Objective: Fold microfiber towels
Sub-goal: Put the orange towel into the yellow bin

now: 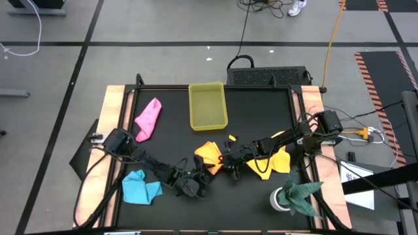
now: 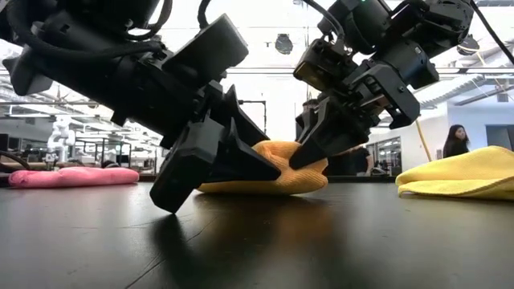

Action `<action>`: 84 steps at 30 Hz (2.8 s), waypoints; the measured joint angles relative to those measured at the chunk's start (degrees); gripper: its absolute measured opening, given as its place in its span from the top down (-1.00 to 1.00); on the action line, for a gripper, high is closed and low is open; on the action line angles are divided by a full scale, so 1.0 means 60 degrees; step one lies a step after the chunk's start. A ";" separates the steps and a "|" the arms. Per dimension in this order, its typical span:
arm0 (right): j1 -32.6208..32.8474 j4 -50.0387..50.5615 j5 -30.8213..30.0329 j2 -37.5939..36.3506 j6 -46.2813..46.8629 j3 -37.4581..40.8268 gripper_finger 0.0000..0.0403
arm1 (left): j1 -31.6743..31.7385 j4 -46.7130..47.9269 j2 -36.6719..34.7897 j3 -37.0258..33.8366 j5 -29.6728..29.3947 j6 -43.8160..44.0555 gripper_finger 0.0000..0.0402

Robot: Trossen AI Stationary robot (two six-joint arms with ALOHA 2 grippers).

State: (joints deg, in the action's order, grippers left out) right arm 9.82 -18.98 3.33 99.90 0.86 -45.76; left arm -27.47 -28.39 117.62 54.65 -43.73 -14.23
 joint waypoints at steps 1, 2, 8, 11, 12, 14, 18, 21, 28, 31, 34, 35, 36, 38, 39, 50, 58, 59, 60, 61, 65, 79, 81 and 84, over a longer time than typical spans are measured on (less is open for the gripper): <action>0.0000 0.0000 0.0000 0.0000 -0.0005 0.0000 0.67 | 0.0020 0.0001 0.0001 0.0000 0.0041 0.0009 -0.06; 0.0000 0.0000 0.0000 0.0000 -0.0014 0.0000 0.63 | 0.0016 0.0001 0.0001 0.0000 0.0058 0.0007 -0.02; 0.0000 0.0000 0.0000 0.0000 -0.0076 0.0000 0.36 | 0.0026 0.0041 0.0001 0.0000 0.0314 0.0152 0.30; 0.0000 0.0003 0.0000 -0.0007 -0.0137 0.0000 0.25 | 0.0023 0.0049 0.0005 0.0000 0.0325 0.0200 0.46; 0.0000 0.0066 0.0000 -0.0054 -0.0223 0.0000 0.22 | 0.0020 0.0049 0.0005 0.0000 0.0328 0.0213 0.51; 0.0007 0.0259 -0.0004 -0.0231 -0.0442 0.0000 0.16 | 0.0016 0.0049 0.0005 0.0000 0.0332 0.0213 0.59; 0.0033 0.0982 -0.0012 -0.0890 -0.0959 0.0000 0.05 | -0.0002 0.0054 0.0005 0.0000 0.0352 0.0310 0.72; 0.0173 0.1370 -0.0051 -0.1395 -0.1411 0.0000 -0.04 | -0.0002 0.0074 0.0012 -0.0004 0.0383 0.0516 0.79; 0.1280 0.0971 -0.1211 -0.1149 -0.3412 -0.0004 -0.22 | -0.0002 0.0076 0.0016 -0.0007 0.0401 0.0925 0.82; 0.1753 0.0369 -0.2629 -0.0561 -0.4203 -0.0004 -0.26 | -0.0002 0.0031 0.0016 -0.0011 0.0401 0.0963 0.80; 0.2011 -0.0238 -0.3706 0.0038 -0.4912 -0.0004 -0.25 | -0.0002 -0.0029 0.0019 -0.0011 0.0401 0.1037 0.81; 0.2065 -0.0394 -0.3835 0.0209 -0.5109 -0.0004 -0.24 | -0.0001 -0.0028 0.0003 -0.0011 0.0401 0.1094 0.82; 0.2089 -0.0554 -0.3820 0.0362 -0.5265 -0.0004 -0.23 | 0.0009 -0.0032 -0.0014 -0.0015 0.0401 0.1194 0.82; 0.2136 -0.1002 -0.3844 0.0671 -0.5488 -0.0004 -0.19 | 0.0023 -0.0082 -0.0068 -0.0015 0.0375 0.1406 0.82; 0.2153 -0.1098 -0.3934 0.0797 -0.5556 -0.0004 -0.17 | 0.0024 -0.0019 -0.0162 -0.0019 0.0307 0.1477 0.82; 0.2173 -0.1528 -0.4845 0.1134 -0.5766 -0.0018 0.35 | 0.0067 0.0300 -0.0742 -0.0018 0.0259 0.2711 0.82; 0.2176 -0.1384 -0.4800 0.1137 -0.5228 -0.0015 0.81 | 0.0104 0.0505 -0.0742 -0.0018 0.1460 0.1958 0.63; 0.2154 -0.1352 -0.4785 0.1137 -0.5139 -0.0015 0.86 | 0.0107 0.0500 -0.0745 -0.0018 0.1651 0.1866 0.55; 0.2127 -0.1308 -0.4757 0.1137 -0.5026 -0.0015 0.89 | 0.0105 0.0500 -0.0749 -0.0018 0.1843 0.1752 0.47; 0.2098 -0.1265 -0.4726 0.1137 -0.4877 -0.0012 0.92 | 0.0104 0.0524 -0.0749 -0.0018 0.2051 0.1673 0.38; 0.1887 -0.1134 -0.3816 0.1144 -0.4303 -0.0004 0.95 | 0.0098 0.0857 -0.0749 -0.0015 0.2518 0.1335 0.05; 0.1439 -0.0956 -0.2769 0.1144 -0.3330 0.0000 0.70 | 0.0071 0.1418 -0.0720 -0.0011 0.1355 0.1611 -0.14; 0.1447 -0.0856 -0.2777 0.1106 -0.3248 0.0000 0.60 | 0.0071 0.1429 -0.0720 -0.0011 0.1355 0.1725 -0.14; 0.1501 -0.0322 -0.2794 0.0830 -0.3070 0.0000 0.39 | 0.0027 0.1448 -0.0720 -0.0011 0.1356 0.1940 -0.14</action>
State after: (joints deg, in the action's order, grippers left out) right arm 18.83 -20.92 -13.43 104.87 -17.56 -45.76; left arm -27.31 -19.70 113.30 54.59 -35.59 -2.59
